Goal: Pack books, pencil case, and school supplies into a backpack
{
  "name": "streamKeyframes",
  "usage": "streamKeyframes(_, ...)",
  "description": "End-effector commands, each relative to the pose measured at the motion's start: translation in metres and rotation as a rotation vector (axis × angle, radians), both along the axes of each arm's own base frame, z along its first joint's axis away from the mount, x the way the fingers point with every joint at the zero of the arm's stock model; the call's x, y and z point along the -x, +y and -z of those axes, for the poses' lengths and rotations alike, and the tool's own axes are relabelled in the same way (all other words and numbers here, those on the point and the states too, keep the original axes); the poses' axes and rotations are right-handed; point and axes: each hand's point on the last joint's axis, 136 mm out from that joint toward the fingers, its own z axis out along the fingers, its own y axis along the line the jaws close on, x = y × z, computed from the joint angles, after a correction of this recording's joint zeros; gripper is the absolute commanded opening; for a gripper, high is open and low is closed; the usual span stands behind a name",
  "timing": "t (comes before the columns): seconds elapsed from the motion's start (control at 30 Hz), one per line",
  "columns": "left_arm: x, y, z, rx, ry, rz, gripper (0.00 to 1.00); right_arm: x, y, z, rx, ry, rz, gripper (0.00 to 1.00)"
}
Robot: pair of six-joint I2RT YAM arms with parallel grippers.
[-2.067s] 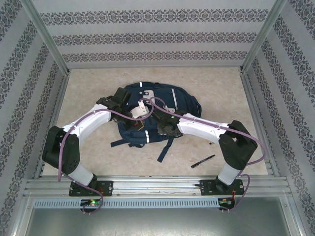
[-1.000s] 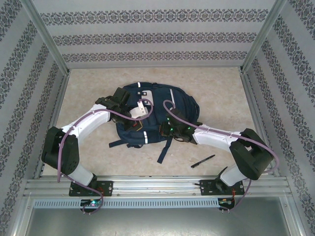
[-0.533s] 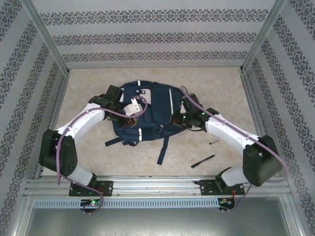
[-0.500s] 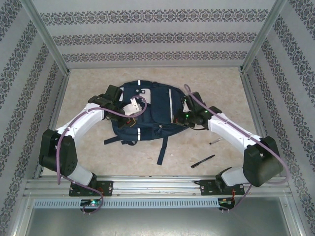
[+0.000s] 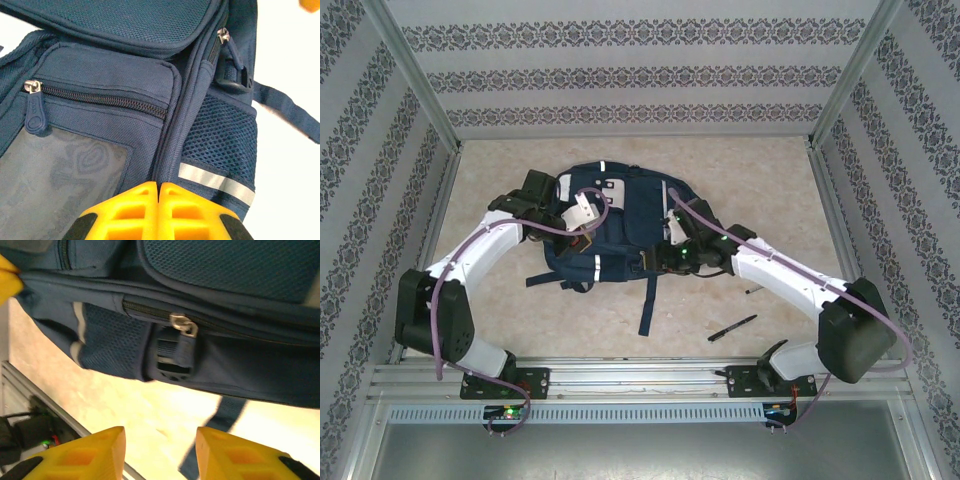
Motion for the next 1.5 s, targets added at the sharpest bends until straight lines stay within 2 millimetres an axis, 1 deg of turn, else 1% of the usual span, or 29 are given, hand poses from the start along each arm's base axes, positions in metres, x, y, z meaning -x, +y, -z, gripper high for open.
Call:
streamKeyframes(0.0,0.003,-0.01,-0.023,0.125,-0.05,-0.003,0.0,-0.023,0.009,0.01,-0.055,0.007,0.149,0.46)
streamKeyframes(0.13,0.006,-0.011,-0.018,0.136,-0.018,-0.007,0.0,-0.036,0.002,0.028,0.04,-0.03,0.19,0.49)
streamKeyframes(0.17,0.007,-0.012,-0.017,0.142,-0.005,-0.004,0.0,-0.038,0.002,0.033,0.052,-0.034,0.187,0.49)
streamKeyframes(0.23,0.009,-0.014,-0.016,0.154,0.004,0.001,0.0,-0.04,0.009,0.037,0.042,-0.036,0.153,0.49)
streamKeyframes(0.27,0.009,-0.014,-0.014,0.158,0.005,0.003,0.0,-0.041,0.016,0.037,0.026,-0.035,0.128,0.46)
streamKeyframes(0.33,0.009,-0.015,-0.013,0.16,0.012,0.004,0.0,-0.042,0.025,0.036,0.002,-0.033,0.088,0.38)
streamKeyframes(0.47,0.01,-0.016,-0.013,0.165,0.022,0.004,0.0,-0.043,0.031,0.04,-0.014,-0.04,0.073,0.33)
streamKeyframes(0.57,0.008,-0.014,-0.011,0.15,0.011,0.009,0.0,-0.046,0.033,0.038,-0.03,-0.051,0.044,0.08)
streamKeyframes(0.6,0.008,-0.013,-0.01,0.138,0.015,0.011,0.0,-0.045,0.032,0.036,-0.031,-0.054,0.04,0.02)
streamKeyframes(0.63,0.007,-0.013,-0.01,0.13,0.018,0.012,0.0,-0.044,0.031,0.034,-0.033,-0.056,0.039,0.0)
streamKeyframes(0.73,0.006,-0.009,-0.006,0.095,0.025,0.004,0.0,-0.039,0.023,0.029,-0.027,-0.051,0.029,0.0)
streamKeyframes(0.8,0.001,-0.003,0.0,0.059,0.024,-0.021,0.0,-0.034,0.013,0.029,0.015,-0.042,0.023,0.0)
streamKeyframes(0.87,-0.003,0.002,0.004,0.028,0.039,-0.031,0.0,-0.031,-0.007,0.034,0.081,-0.021,0.05,0.0)
streamKeyframes(0.93,-0.006,0.008,0.008,0.009,0.04,-0.04,0.0,-0.028,-0.033,0.043,0.167,0.019,0.089,0.0)
streamKeyframes(1.0,-0.011,0.013,0.01,-0.011,0.0,-0.041,0.0,-0.026,-0.058,0.051,0.257,0.04,0.099,0.0)
streamKeyframes(1.03,-0.015,0.017,0.01,-0.027,-0.024,-0.049,0.0,-0.025,-0.071,0.055,0.308,0.048,0.098,0.0)
streamKeyframes(1.13,-0.031,0.033,0.006,-0.061,-0.06,-0.088,0.0,-0.022,-0.1,0.06,0.424,0.053,0.087,0.0)
streamKeyframes(1.2,-0.044,0.045,0.0,-0.062,-0.074,-0.138,0.0,-0.02,-0.104,0.058,0.447,0.033,0.057,0.0)
streamKeyframes(1.27,-0.064,0.062,-0.003,-0.054,-0.1,-0.23,0.0,-0.018,-0.104,0.052,0.457,0.01,0.018,0.0)
streamKeyframes(1.33,-0.095,0.089,-0.003,-0.056,-0.14,-0.398,0.0,-0.014,-0.094,0.042,0.44,-0.028,-0.046,0.0)
streamKeyframes(1.37,-0.11,0.101,-0.002,-0.053,-0.155,-0.482,0.0,-0.01,-0.085,0.036,0.415,-0.046,-0.089,0.0)
streamKeyframes(1.4,-0.124,0.115,-0.001,-0.049,-0.157,-0.58,0.0,-0.006,-0.071,0.029,0.377,-0.071,-0.14,0.0)
streamKeyframes(1.43,-0.136,0.125,0.0,-0.048,-0.142,-0.666,0.06,-0.001,-0.055,0.02,0.333,-0.093,-0.187,0.0)
streamKeyframes(1.47,-0.145,0.133,0.0,-0.05,-0.124,-0.726,0.14,0.004,-0.04,0.013,0.29,-0.106,-0.227,0.0)
